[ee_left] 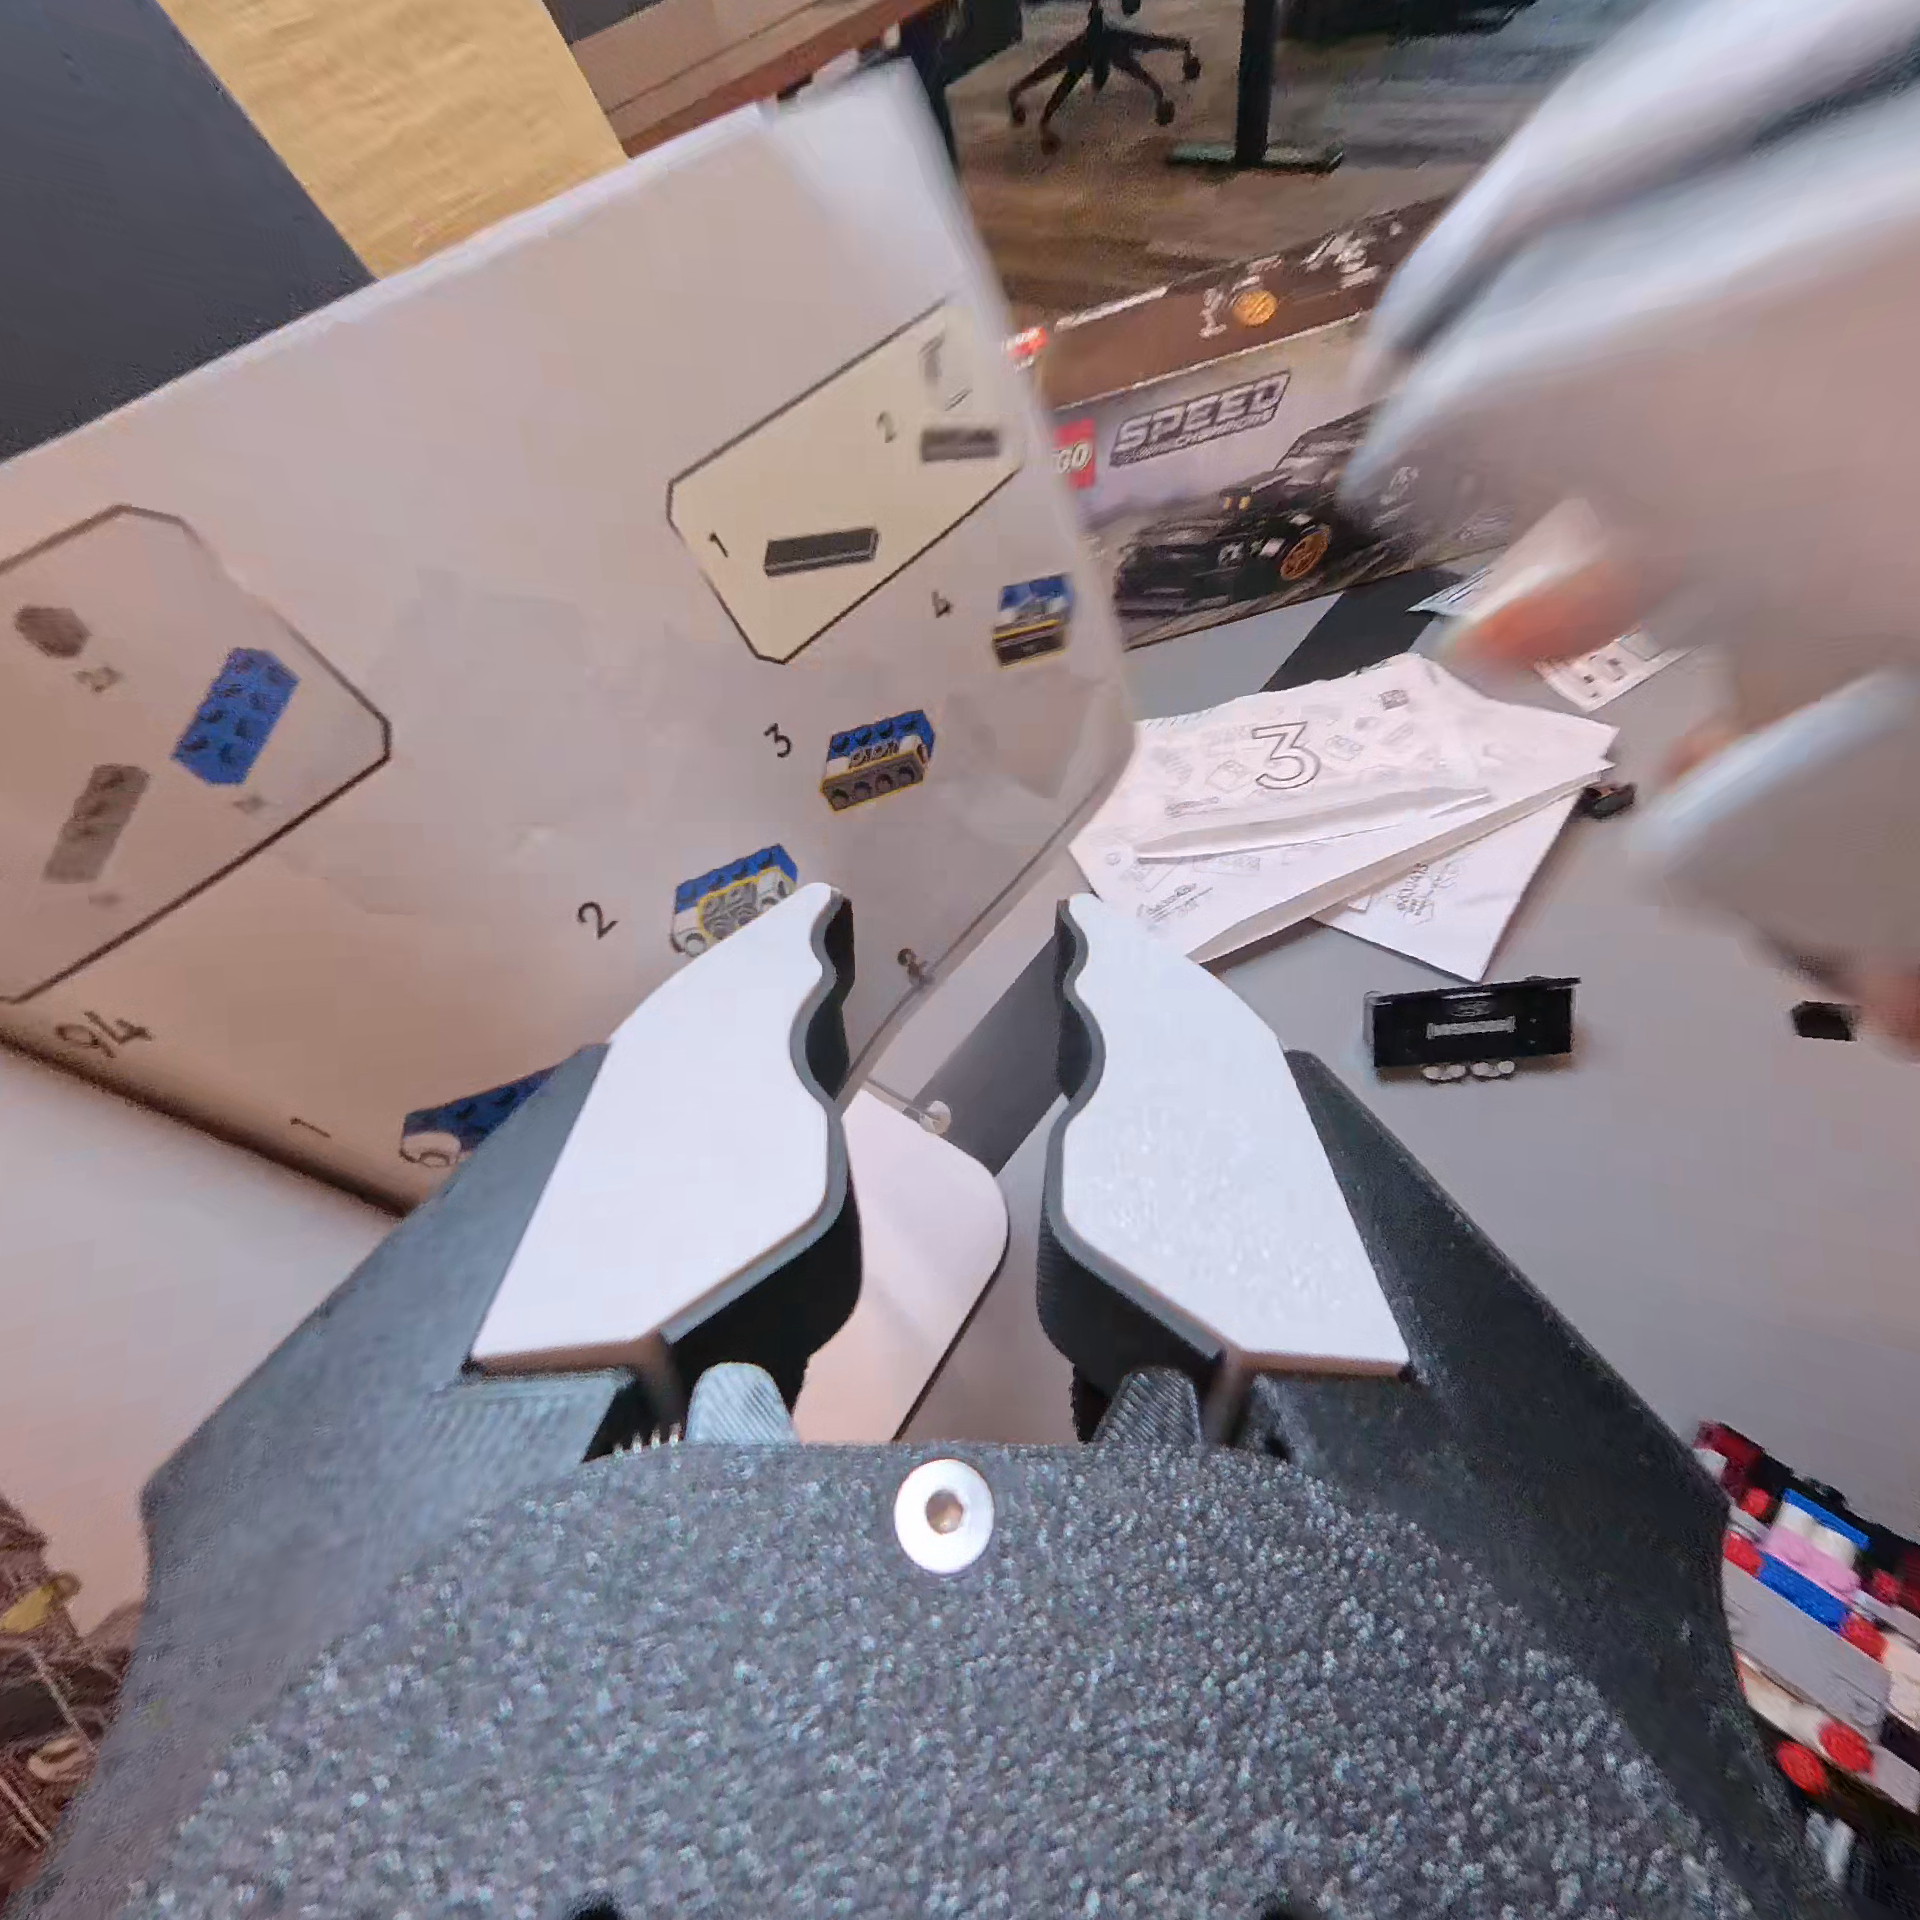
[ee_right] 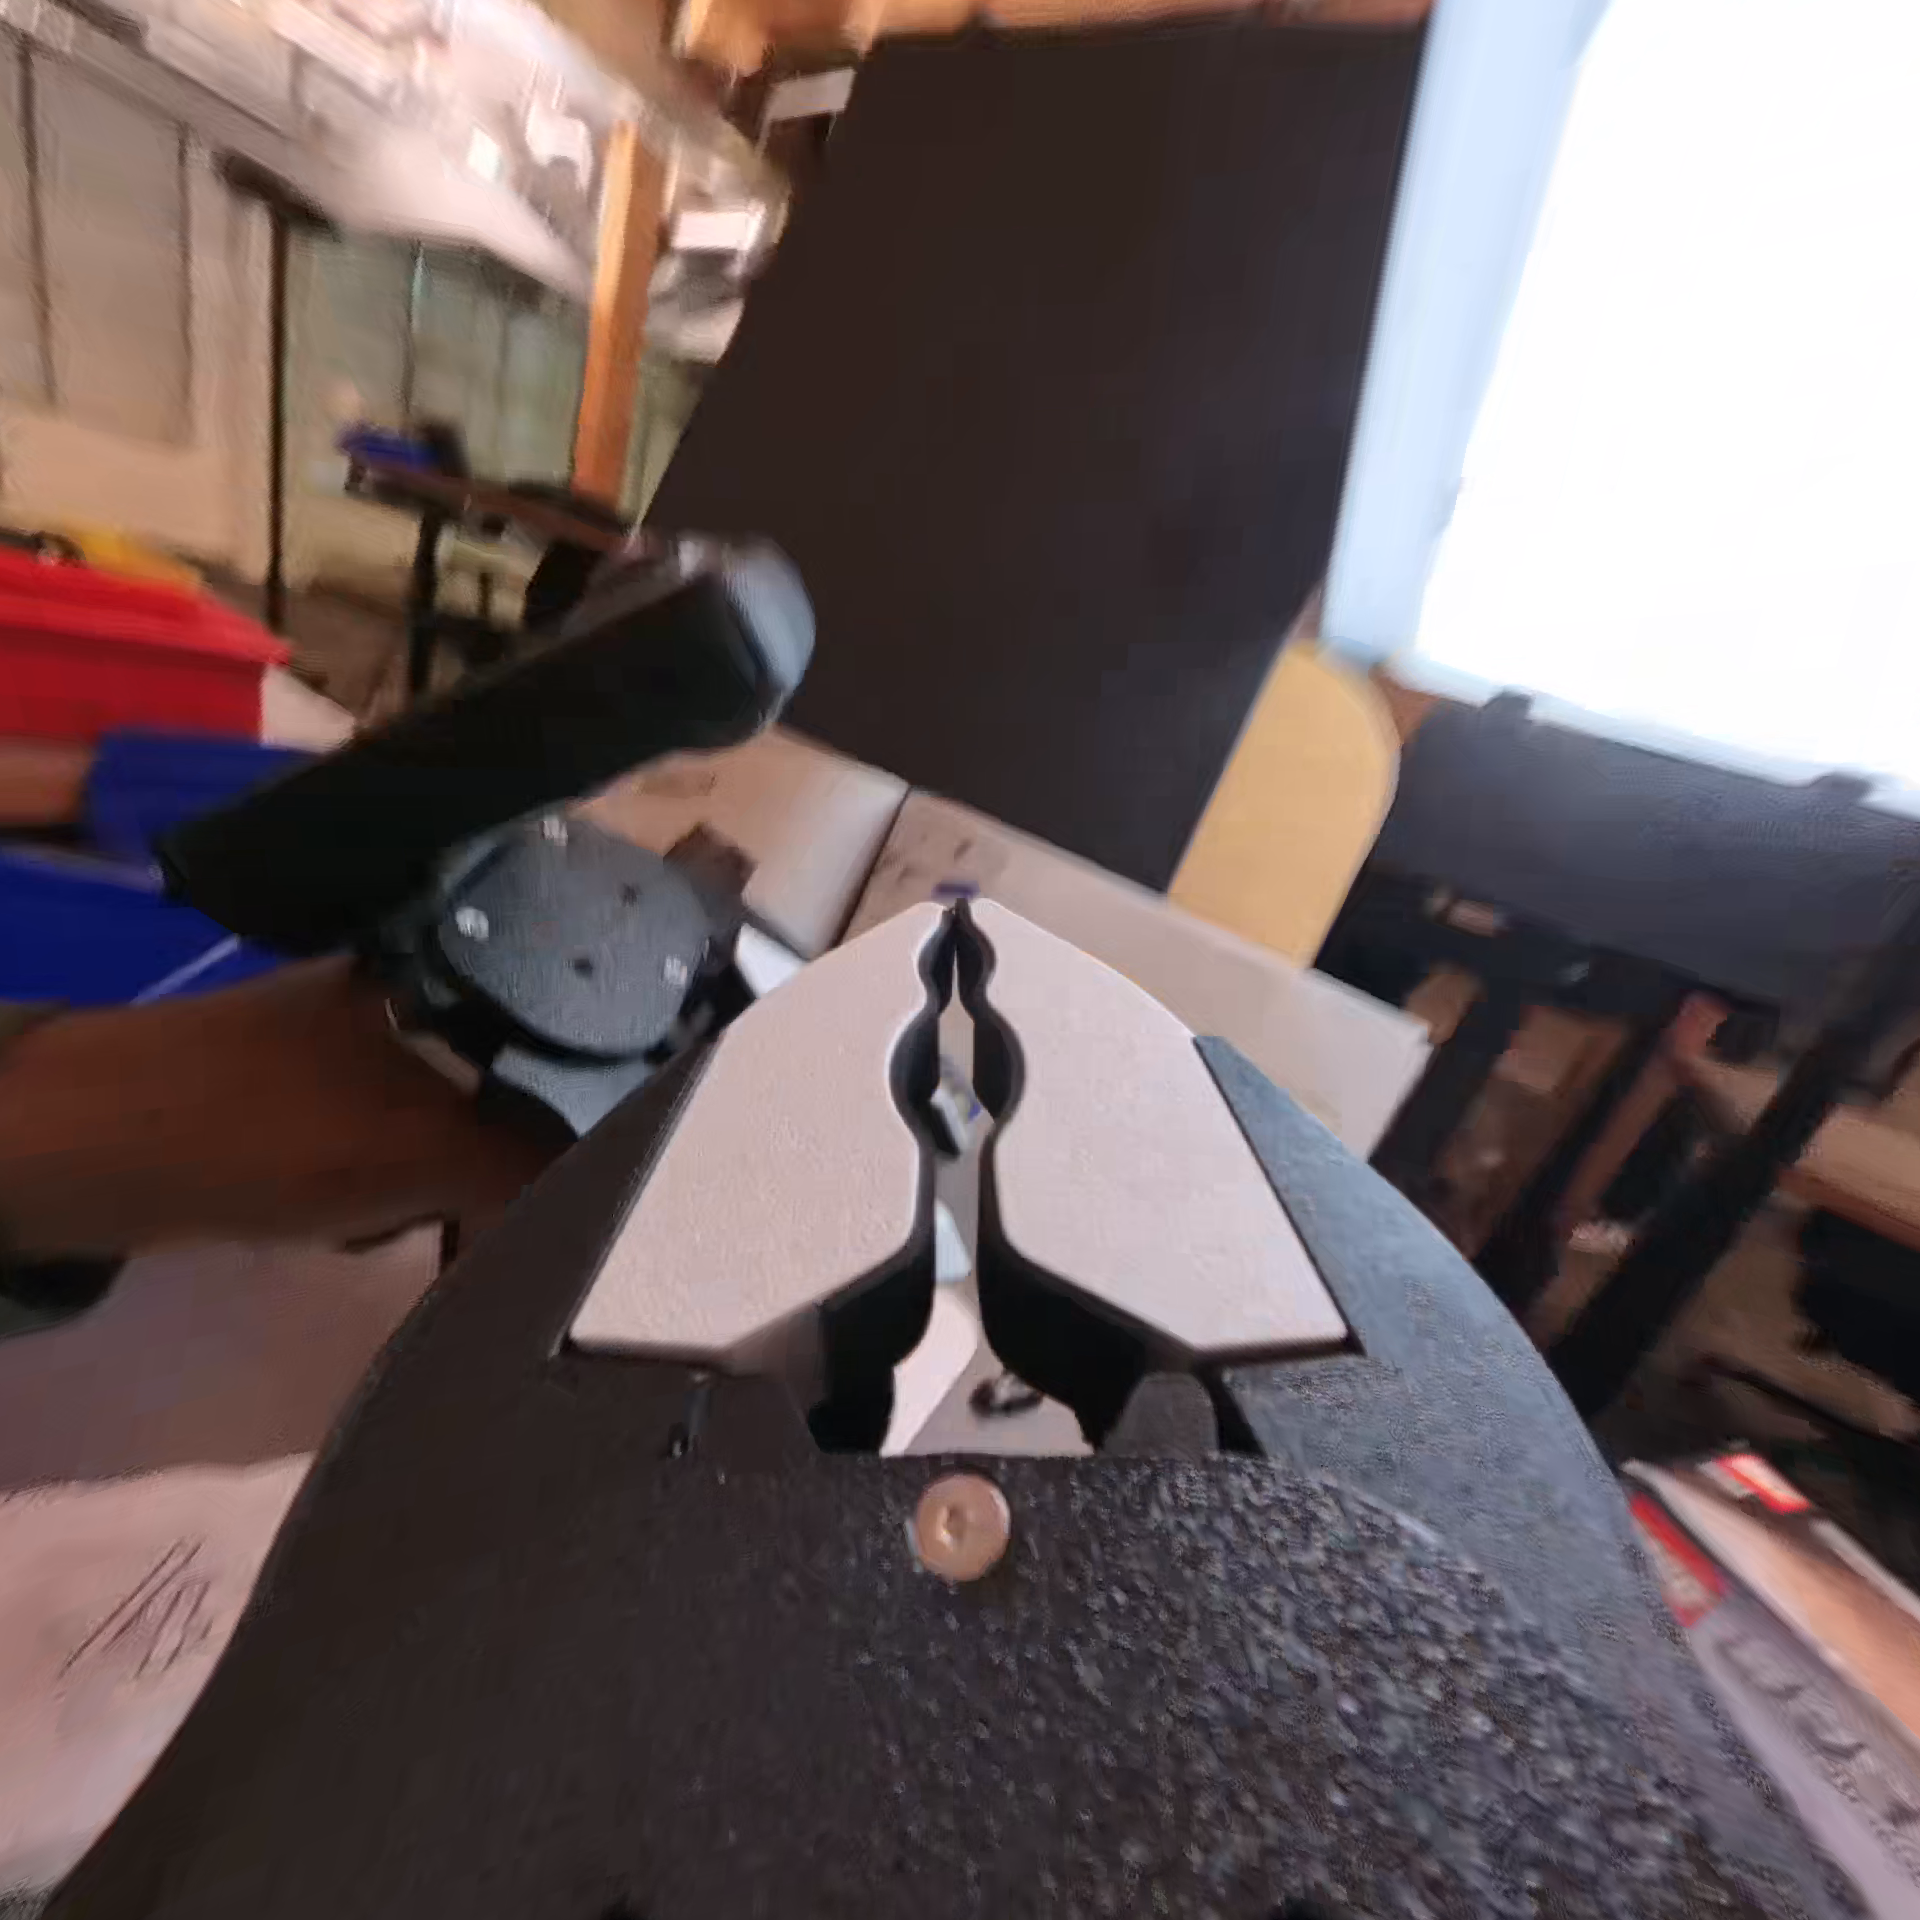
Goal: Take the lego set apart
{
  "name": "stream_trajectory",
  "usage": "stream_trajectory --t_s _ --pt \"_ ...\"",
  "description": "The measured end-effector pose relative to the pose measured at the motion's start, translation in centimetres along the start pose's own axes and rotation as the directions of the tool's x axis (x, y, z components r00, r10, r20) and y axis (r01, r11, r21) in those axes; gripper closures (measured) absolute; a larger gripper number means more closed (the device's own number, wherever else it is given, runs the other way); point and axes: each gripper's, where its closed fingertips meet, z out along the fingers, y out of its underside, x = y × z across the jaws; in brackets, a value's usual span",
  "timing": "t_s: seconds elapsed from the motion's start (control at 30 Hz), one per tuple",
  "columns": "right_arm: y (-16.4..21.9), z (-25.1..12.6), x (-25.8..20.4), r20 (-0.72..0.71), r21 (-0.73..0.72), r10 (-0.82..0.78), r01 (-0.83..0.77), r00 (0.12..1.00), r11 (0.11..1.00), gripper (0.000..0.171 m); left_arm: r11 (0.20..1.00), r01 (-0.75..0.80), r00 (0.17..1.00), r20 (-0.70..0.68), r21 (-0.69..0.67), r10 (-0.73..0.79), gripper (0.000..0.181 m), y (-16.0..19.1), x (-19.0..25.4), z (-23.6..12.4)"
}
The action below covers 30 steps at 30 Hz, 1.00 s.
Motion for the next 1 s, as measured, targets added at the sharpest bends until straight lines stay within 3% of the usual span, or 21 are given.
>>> stream_trajectory --t_s 0.17,0.3,0.57,0.67,1.0 --pt "8.5 3.8 -1.0 0.095 -0.316 0.009 0.022 0.995 0.949 0.171 0.999 0.001 1.0 0.005 -0.042 -0.001 0.148 2.6 -0.5 -3.0" --pt "11.8 5.2 0.0 0.052 -0.419 -0.175 0.181 0.983 0.89 0.171 0.991 -0.036 0.994 0.102 -0.129 0.05 0.146 5.9 -3.1 -4.9" --pt "11.4 6.7 2.3 0.027 -0.478 -0.302 0.277 0.953 0.833 0.171 0.993 0.063 0.979 0.201 -0.099 -0.042 0.15 6.7 -8.1 -7.5" --pt "11.7 6.8 2.5 0.017 -0.477 -0.267 0.242 0.964 0.845 0.171 0.993 0.107 0.975 0.2 -0.055 -0.094 0.165 6.7 -9.2 -7.5" --pt "11.0 7.4 3.5 -0.047 -0.413 -0.263 0.221 0.964 0.883 0.171 0.997 0.064 0.962 0.266 -0.038 -0.052 0.171 6.5 -11.1 -7.1"
